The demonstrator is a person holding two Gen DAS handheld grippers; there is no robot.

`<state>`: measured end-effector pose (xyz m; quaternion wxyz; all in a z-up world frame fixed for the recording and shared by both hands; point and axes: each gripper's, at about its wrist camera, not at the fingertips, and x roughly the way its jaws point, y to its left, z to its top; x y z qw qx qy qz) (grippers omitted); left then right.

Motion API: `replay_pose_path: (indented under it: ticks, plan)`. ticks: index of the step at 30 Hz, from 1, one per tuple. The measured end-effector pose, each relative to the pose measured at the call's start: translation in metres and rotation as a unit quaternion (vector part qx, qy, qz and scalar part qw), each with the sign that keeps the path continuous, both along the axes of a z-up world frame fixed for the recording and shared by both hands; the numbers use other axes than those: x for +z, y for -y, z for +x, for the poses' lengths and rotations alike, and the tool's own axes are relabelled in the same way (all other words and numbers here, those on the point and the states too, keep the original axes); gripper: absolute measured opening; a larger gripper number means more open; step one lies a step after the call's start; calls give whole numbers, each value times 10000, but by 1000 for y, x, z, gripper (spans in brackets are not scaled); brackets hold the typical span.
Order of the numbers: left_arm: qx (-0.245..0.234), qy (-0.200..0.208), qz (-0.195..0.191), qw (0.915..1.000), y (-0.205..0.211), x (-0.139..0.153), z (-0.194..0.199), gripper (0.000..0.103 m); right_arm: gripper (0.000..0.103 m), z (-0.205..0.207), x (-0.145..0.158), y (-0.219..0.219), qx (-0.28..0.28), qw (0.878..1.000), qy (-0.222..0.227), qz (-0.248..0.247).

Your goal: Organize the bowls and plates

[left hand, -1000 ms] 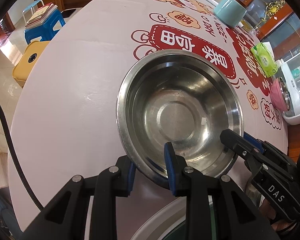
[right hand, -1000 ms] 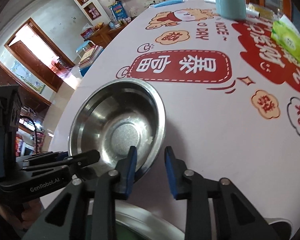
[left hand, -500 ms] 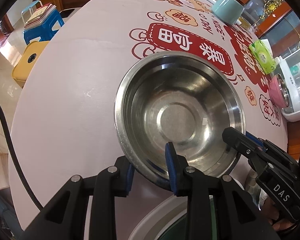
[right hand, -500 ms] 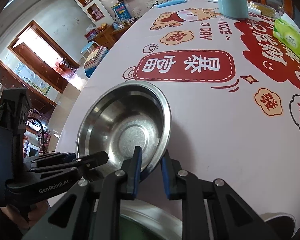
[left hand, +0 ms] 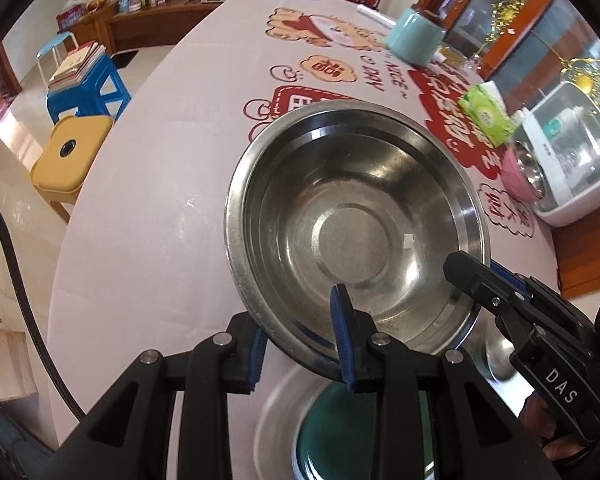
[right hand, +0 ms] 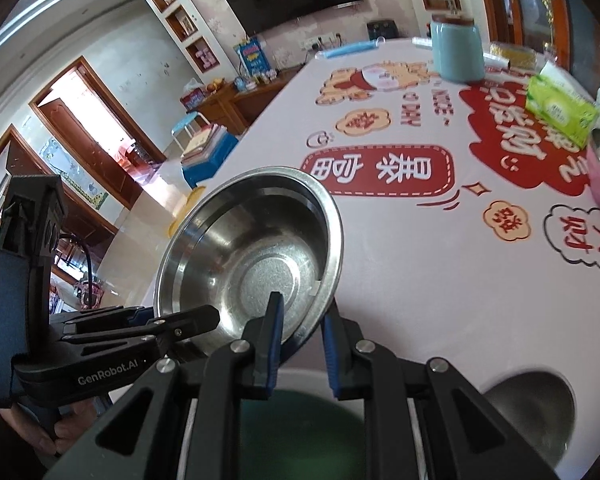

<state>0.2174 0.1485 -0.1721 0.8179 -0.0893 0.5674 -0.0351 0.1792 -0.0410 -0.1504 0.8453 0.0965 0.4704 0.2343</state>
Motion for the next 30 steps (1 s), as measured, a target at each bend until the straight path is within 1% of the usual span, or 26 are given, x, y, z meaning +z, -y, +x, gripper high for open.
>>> replay_pose_path:
  ticks: [9, 15, 22, 27, 30]
  plan:
    - [-346, 211, -47, 9992, 14, 30, -51, 28, 18, -58, 28, 18, -255, 9990, 363, 39]
    - [-648, 272, -65, 9975, 31, 39, -84, 28, 18, -93, 33, 35, -520, 9979, 376, 62]
    - [-1036, 251, -164, 9942, 58, 40, -120, 28, 18, -139, 34, 60, -849, 9958, 340, -36]
    - [-1324, 132, -280, 9907, 79, 35, -143, 28, 18, -165, 32, 78, -1031, 9942, 268, -155]
    - [-1494, 24, -413, 9879, 93, 31, -153, 29, 18, -180, 30, 91, -1171, 9927, 207, -206]
